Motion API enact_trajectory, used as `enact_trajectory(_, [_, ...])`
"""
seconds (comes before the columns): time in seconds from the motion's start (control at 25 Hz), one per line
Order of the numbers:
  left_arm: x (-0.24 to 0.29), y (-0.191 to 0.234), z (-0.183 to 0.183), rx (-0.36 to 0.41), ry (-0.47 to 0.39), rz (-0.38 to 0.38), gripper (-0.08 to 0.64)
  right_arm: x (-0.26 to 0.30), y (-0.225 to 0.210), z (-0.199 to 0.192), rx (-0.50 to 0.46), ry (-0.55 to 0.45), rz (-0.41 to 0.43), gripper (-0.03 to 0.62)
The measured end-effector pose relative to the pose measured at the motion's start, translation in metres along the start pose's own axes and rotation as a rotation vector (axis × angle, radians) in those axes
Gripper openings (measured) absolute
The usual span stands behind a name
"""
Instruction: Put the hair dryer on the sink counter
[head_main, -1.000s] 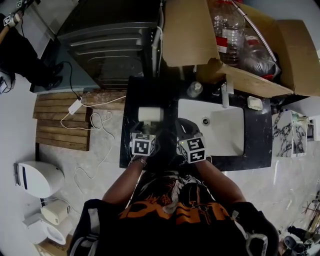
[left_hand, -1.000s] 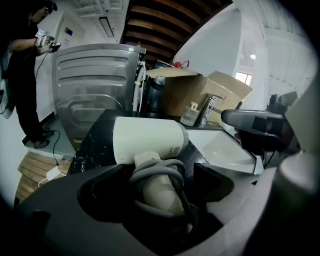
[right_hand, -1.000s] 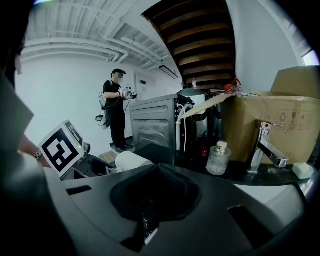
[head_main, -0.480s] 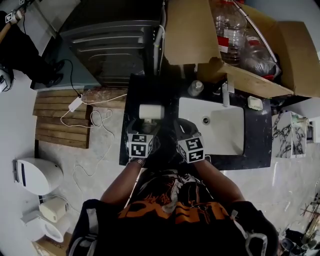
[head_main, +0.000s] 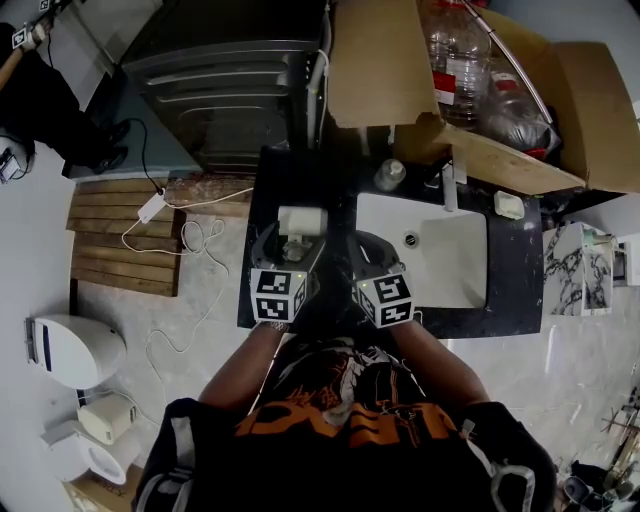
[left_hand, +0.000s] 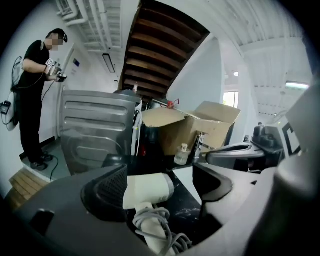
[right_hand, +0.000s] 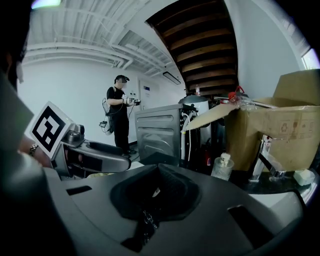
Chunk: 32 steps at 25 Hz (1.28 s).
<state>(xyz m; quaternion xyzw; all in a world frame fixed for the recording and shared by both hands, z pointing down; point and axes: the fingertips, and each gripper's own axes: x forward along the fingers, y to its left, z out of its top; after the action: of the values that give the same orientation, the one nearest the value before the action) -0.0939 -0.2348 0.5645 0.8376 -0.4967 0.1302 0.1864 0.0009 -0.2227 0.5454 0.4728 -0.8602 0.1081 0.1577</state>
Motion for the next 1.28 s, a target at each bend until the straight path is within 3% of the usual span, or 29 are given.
enact_trajectory(0.32, [-0.028,-0.044,0.066,0.171,-0.171,-0.096,0.355,-0.024,0.014,0.051,-0.058,-0.131,0.015,0.014])
enact_trajectory(0.44, [-0.041,-0.052,0.083,0.204,-0.230,-0.071,0.217,-0.035,0.020,0.065,-0.072,-0.168,0.024,0.014])
enact_trajectory(0.52, [-0.049,-0.056,0.092,0.221,-0.270,-0.061,0.174,-0.042,0.024,0.073,-0.080,-0.188,0.028,0.014])
enact_trajectory(0.8, [-0.070,-0.066,0.113,0.207,-0.320,-0.067,0.068,-0.069,0.035,0.114,-0.103,-0.296,0.051,0.014])
enact_trajectory(1.04, [-0.103,-0.079,0.150,0.153,-0.434,-0.082,0.028,-0.096,0.049,0.159,-0.114,-0.419,0.076,0.014])
enact_trajectory(1.28, [-0.123,-0.087,0.169,0.156,-0.487,-0.095,0.023,-0.115,0.064,0.187,-0.122,-0.487,0.117,0.014])
